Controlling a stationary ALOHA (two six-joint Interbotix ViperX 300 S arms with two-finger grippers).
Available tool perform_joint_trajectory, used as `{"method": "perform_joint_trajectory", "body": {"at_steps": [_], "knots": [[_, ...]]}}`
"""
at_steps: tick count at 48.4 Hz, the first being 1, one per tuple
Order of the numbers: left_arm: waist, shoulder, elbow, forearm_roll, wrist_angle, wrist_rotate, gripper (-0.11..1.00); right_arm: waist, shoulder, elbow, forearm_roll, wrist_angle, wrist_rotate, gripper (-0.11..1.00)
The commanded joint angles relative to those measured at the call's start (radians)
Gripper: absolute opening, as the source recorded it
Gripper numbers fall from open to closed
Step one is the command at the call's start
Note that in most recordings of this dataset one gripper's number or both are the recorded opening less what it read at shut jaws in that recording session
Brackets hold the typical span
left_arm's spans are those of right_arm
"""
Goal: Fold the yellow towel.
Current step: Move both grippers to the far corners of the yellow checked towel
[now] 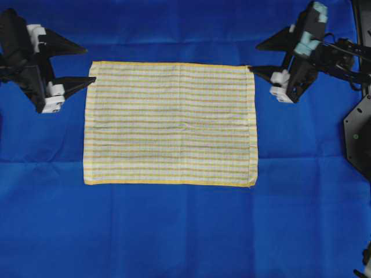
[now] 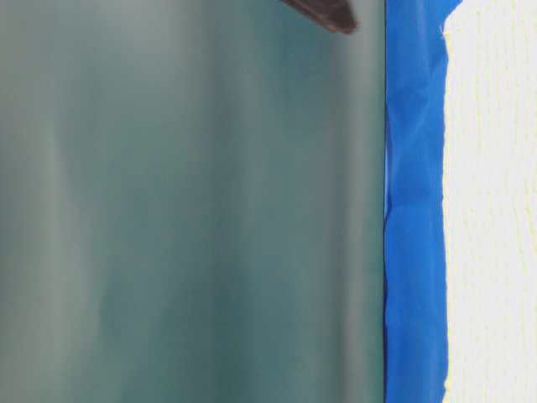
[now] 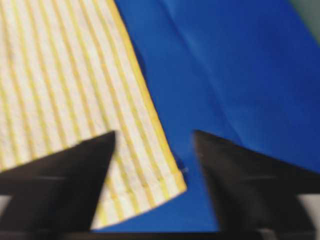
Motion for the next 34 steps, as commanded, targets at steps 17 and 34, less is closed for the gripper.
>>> {"method": "perform_joint_trajectory", "body": {"at_steps": [17,34], "knots": [[0.095,0.275,-0.037,-0.003,-0.135,0.0,0.74,-0.072,0.218,-0.035,-0.014,-0.077,-0.006,0.65],[0.132,0.391,-0.038,-0.008,-0.15,-0.002,0.72,-0.08,0.327,-0.041,-0.009,-0.133,-0.005,0.64]]}}
